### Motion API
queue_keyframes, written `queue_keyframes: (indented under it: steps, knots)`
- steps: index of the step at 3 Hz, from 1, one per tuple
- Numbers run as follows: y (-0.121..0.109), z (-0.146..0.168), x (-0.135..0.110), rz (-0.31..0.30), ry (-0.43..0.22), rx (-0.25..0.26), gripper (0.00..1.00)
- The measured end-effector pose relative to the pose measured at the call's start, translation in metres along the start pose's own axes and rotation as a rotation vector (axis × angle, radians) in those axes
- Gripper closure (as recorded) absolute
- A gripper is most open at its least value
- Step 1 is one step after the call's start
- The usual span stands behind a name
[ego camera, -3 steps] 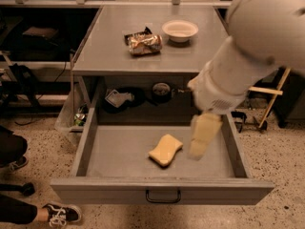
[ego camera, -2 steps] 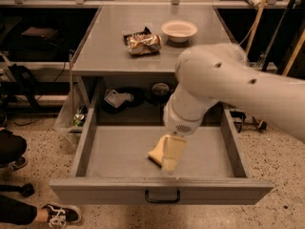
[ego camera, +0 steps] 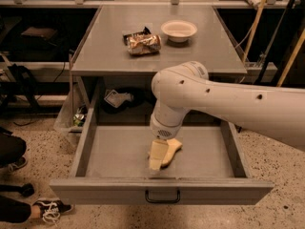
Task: Pick sponge from top drawer and place on counter
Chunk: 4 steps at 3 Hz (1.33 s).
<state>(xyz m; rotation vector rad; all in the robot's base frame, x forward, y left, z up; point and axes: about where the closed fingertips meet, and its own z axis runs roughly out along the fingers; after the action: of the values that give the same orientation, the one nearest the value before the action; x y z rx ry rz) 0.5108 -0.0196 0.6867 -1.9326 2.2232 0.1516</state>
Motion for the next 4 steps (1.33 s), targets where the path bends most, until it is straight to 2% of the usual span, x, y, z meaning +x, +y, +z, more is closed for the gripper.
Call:
queue_keyframes:
  steps: [1,2,3,4]
  knots:
    - [-0.022,0.018,-0.002,0.036,-0.054,-0.005,0.00]
    - [-0.068,0.022,-0.002,0.106,-0.148,0.009,0.00]
    - [-0.077,0.015,-0.008,0.108,-0.164,0.024,0.00]
    - [-0.077,0.025,0.004,0.144,-0.162,0.013,0.00]
